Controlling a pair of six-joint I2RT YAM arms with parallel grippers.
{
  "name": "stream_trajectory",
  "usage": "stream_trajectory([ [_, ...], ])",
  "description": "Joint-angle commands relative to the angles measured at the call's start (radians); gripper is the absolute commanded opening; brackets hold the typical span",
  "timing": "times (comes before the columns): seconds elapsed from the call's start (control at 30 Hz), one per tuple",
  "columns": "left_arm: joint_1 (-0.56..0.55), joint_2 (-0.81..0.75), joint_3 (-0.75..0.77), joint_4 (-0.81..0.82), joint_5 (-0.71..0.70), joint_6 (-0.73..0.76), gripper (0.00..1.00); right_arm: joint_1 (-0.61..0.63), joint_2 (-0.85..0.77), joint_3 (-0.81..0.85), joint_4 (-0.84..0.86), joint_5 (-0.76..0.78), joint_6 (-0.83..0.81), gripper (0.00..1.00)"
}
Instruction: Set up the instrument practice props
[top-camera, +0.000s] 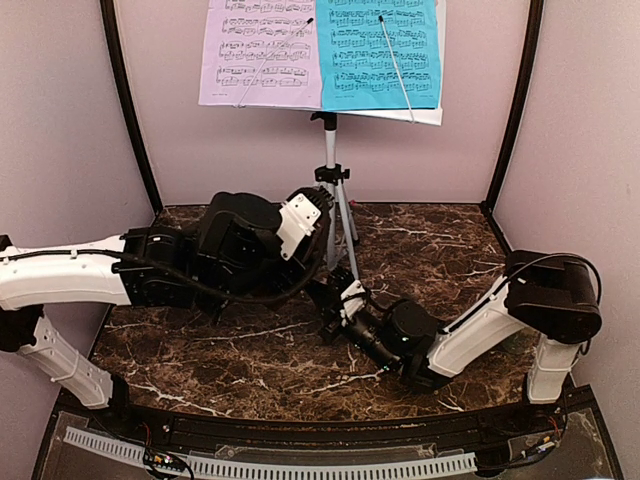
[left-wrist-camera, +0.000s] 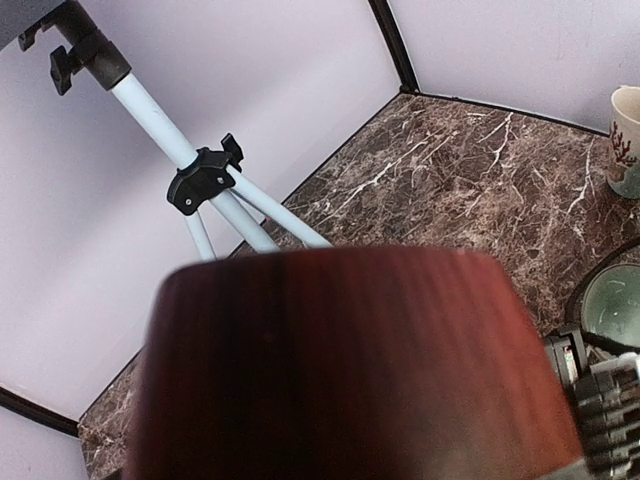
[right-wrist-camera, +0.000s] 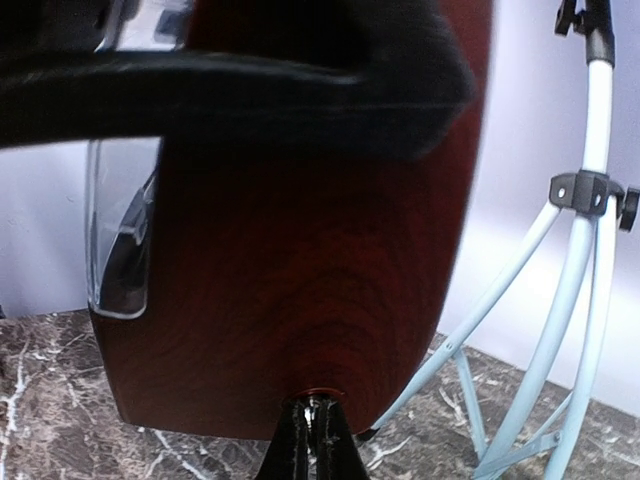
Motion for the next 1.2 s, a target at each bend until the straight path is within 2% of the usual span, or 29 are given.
stream_trajectory([
  [0.0, -0.010, -0.108, -0.116, 0.265, 0.018, 0.038, 0.24, -0.019, -0.064, -0.020, 0.046, 0.006, 0.162, 0.00],
  [0.37, -0.006, -0.138, -0.289, 0.539, 0.012, 0.049, 0.23, -0.074, -0.095, -0.076, 0.056, -0.033, 0.354, 0.00],
  [0.6, 0.005, -0.137, -0.337, 0.615, 0.005, 0.031, 0.22, -0.094, -0.107, -0.104, 0.063, -0.033, 0.418, 0.00],
  [0.8, 0.041, -0.119, -0.347, 0.606, 0.057, -0.012, 0.22, -0.113, -0.112, -0.131, 0.077, -0.051, 0.449, 0.00],
  [0.83, 0.053, -0.114, -0.348, 0.601, 0.076, -0.027, 0.22, -0.112, -0.118, -0.136, 0.067, -0.060, 0.437, 0.03],
  [0.97, 0.125, -0.102, -0.378, 0.599, 0.182, -0.128, 0.22, -0.107, -0.171, -0.176, 0.017, -0.081, 0.383, 0.41],
  [1.17, 0.159, -0.046, -0.432, 0.724, 0.251, -0.134, 0.22, -0.073, -0.265, -0.270, -0.042, -0.039, 0.342, 0.64],
])
